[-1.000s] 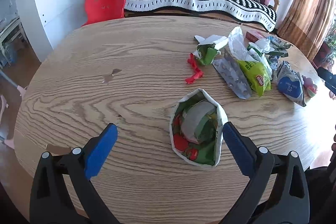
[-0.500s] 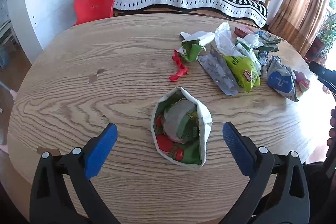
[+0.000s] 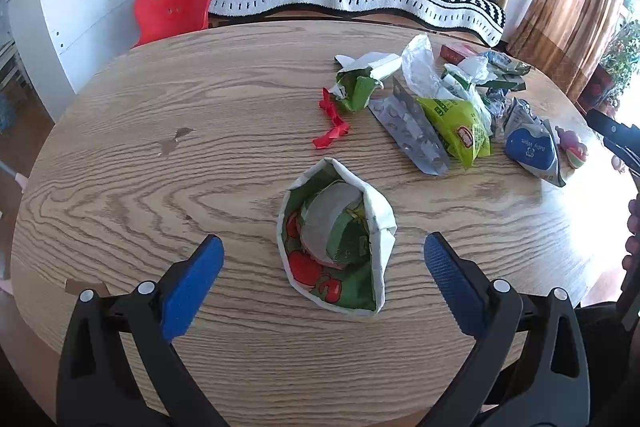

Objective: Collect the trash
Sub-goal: 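Approach the white paper bag with the left tool and the pink toy with the right tool, then grasp the white paper bag with the left tool while the right tool grasps the pink toy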

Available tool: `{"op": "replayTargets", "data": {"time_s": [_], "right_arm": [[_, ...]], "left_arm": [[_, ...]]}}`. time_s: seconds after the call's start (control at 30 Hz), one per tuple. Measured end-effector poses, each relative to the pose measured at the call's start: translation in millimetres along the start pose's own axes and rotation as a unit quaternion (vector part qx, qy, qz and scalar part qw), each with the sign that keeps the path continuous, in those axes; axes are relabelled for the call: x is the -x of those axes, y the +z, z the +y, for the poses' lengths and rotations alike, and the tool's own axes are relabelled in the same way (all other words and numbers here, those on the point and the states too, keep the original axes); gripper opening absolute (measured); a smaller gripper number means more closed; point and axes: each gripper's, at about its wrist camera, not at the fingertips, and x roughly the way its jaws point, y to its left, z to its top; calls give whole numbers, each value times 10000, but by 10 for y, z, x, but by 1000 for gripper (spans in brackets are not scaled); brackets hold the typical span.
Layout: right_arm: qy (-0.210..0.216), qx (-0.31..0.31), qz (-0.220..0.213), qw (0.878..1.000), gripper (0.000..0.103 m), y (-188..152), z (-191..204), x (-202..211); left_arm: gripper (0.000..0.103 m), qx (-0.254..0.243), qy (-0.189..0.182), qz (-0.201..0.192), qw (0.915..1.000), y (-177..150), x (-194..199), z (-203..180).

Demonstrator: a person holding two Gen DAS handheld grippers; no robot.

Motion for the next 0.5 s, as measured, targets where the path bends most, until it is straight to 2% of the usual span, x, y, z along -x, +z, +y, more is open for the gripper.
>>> {"op": "replayTargets", "data": {"time_s": [0.03, 0.1, 0.17, 0.23, 0.33, 0.5], "right_arm": [[-62, 124, -18, 9999, 97, 1, -42, -6], [-444, 240, -12, 9987, 97, 23, -210, -39], [-782, -102, -10, 9969, 98, 43, -501, -68], [-920, -625, 180, 9936, 98, 32, -770, -111], [-862, -1204, 482, 9878, 98, -11, -1103, -231], [-1136, -1230, 848, 9822, 98, -37, -1242, -433]], "left_arm": [[97, -13, 4, 10, 10000, -2, -7, -6], [97, -54, 14, 65, 10000, -16, -32, -27], [97, -101, 42, 118, 9999, -32, -57, -51], [97, -208, 80, 139, 9997, -37, -89, -83], [97, -268, 231, 186, 9992, -21, -153, -98], [97, -34, 214, 258, 9994, 41, -242, -78]]}}
